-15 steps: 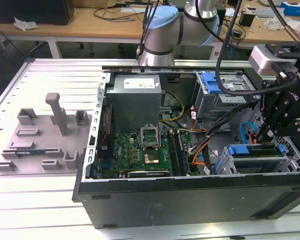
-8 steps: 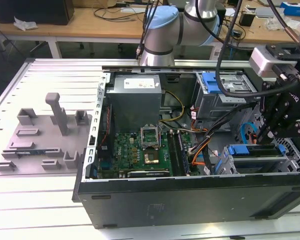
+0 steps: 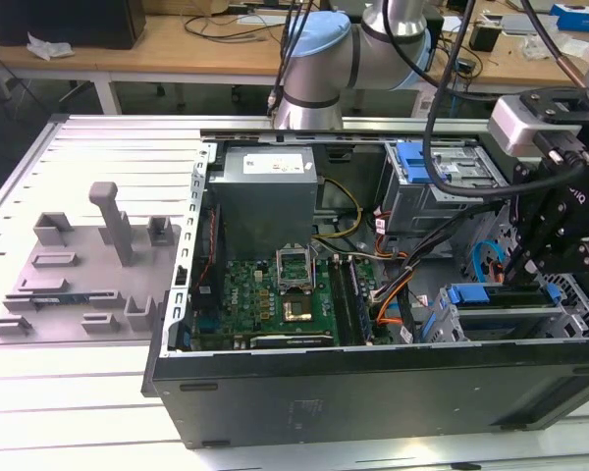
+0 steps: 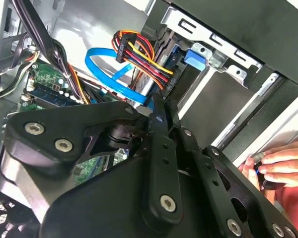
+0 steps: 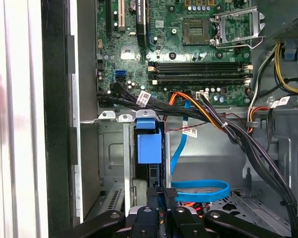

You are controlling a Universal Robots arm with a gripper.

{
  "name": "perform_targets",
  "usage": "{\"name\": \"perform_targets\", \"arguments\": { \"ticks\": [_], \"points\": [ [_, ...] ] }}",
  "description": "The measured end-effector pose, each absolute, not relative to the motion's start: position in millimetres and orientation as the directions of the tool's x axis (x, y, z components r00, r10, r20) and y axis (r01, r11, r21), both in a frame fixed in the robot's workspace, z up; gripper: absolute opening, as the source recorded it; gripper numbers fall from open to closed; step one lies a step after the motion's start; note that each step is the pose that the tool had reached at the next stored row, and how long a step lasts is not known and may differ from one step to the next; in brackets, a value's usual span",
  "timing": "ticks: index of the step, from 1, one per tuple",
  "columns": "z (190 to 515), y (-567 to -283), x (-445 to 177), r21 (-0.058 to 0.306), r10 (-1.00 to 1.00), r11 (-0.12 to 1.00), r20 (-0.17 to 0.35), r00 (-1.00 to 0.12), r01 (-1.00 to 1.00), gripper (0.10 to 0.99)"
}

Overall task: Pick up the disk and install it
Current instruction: 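Insert the second disk wire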

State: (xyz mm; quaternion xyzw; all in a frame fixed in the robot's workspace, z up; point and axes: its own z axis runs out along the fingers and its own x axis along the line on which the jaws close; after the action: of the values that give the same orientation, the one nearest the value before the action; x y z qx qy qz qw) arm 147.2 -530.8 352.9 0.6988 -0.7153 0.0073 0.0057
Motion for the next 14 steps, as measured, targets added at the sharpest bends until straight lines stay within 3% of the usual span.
{"name": "perform_targets", "arguments": {
  "ticks": [14],
  "points": [
    [347.0, -530.8, 146.7, -0.010, -1.000, 0.018, 0.018, -0.019, -1.000, 0.161]
  ]
}}
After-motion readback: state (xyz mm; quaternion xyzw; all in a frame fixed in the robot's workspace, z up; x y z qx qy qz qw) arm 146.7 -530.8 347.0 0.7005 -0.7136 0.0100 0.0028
